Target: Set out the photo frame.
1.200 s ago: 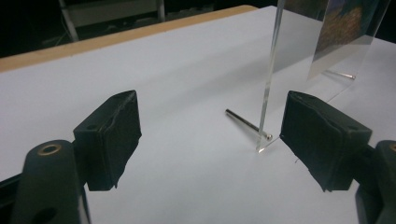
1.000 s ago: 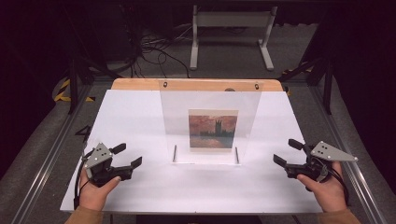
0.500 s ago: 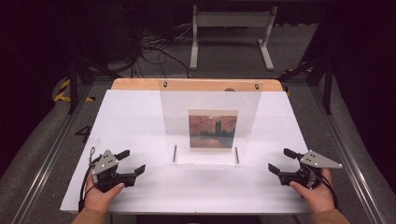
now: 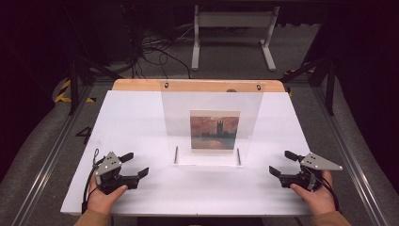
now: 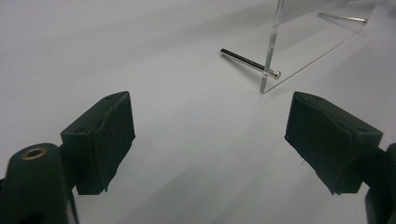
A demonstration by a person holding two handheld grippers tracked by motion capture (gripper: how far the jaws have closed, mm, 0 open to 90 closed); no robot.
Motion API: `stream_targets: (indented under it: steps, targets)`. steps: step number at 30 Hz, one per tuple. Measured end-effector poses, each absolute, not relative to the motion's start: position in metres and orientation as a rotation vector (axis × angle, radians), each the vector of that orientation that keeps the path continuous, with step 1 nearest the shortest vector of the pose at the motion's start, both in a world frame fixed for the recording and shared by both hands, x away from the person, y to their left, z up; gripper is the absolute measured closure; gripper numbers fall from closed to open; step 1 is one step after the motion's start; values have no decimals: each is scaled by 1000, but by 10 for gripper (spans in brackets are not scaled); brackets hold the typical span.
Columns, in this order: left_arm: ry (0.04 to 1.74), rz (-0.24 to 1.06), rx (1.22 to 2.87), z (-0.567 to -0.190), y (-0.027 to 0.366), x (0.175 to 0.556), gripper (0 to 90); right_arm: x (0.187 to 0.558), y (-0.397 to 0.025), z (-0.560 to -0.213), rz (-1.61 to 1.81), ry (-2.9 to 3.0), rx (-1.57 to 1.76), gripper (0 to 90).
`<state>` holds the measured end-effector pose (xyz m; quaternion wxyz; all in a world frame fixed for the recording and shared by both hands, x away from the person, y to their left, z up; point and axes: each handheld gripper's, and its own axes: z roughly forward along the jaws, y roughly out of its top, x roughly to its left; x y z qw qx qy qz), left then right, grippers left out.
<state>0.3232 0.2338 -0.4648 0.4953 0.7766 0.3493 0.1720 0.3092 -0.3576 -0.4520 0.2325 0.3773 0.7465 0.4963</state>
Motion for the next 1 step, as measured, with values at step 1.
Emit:
stream_targets:
  steps: [1]
  targets:
    - [847, 417, 1882, -465, 234, 323, 156, 309, -358, -452, 1368, 2049, 1038, 102]
